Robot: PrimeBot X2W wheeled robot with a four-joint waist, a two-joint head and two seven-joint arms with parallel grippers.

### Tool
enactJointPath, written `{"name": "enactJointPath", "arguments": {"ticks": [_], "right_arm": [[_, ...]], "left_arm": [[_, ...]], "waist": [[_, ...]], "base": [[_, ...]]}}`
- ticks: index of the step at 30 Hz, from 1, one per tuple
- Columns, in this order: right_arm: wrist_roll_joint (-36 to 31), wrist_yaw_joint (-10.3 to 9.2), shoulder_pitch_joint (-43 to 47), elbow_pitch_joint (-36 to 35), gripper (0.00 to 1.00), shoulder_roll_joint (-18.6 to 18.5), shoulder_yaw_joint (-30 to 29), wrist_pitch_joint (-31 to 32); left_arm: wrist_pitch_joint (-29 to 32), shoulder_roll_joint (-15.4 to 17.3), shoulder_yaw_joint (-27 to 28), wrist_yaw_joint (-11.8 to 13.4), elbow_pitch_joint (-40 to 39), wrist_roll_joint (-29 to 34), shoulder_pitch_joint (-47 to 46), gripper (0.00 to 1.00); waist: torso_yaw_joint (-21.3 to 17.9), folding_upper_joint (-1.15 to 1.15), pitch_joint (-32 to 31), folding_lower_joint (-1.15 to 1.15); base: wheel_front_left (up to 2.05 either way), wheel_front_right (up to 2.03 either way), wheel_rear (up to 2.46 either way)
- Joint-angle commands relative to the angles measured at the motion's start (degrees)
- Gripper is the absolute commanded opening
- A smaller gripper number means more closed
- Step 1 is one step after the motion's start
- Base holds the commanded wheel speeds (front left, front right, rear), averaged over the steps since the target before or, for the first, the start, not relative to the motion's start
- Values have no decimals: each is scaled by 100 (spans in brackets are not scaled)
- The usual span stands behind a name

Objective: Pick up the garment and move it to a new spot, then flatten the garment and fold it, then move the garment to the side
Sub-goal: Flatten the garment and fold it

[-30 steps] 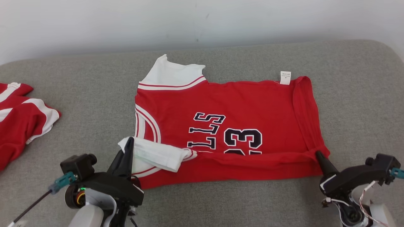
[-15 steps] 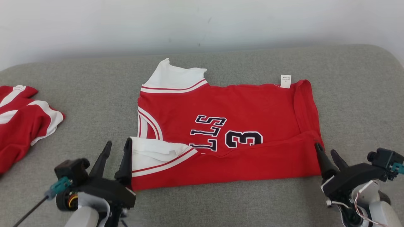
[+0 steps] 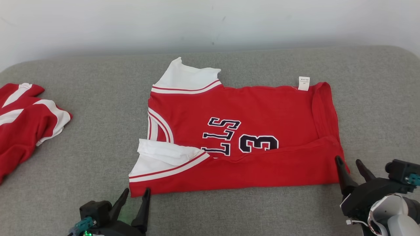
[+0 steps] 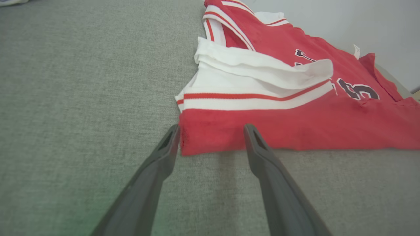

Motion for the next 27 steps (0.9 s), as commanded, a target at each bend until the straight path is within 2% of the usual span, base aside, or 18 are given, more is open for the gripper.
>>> {"name": "enactJointPath", "arguments": {"ticks": [1,12,13,14,15,16,17,27], "right_arm": [[-86,-14,-53,71,100,-26,48,-28],[-564,-14,-510,1173,100,-198,446,-348],[-564,-14,-548,1282,93,-195,472,-368],[-565,-15,-584,1382,35,-188,492,-385],[-558,-14,-614,1469,4,-183,518,-420],[-547,-15,-640,1560,0,-181,549,-455],[-534,-15,-654,1631,0,-187,577,-491],[-159,-15,-687,1833,0,-135,1024,-827]], "left_arm": [[12,17,3,23,46,45,-68,100],[-10,-10,-94,35,603,128,-499,100],[18,-31,-113,12,684,107,-533,100],[33,-62,-137,1,752,103,-564,100],[31,-94,-149,-1,809,82,-593,92],[22,-110,-161,-23,882,81,-623,31],[8,-128,-165,-44,941,64,-645,0],[-242,-15,53,-97,1177,-40,-492,0]], "waist": [[13,0,42,0],[10,0,215,0],[14,0,219,0],[19,0,216,0],[25,0,210,0],[31,0,195,0],[37,0,176,0],[128,0,-287,0]], "base": [[0,0,0],[0,0,0],[0,0,0],[0,0,0],[0,0,0],[0,0,0],[0,0,0],[0,0,0]]}}
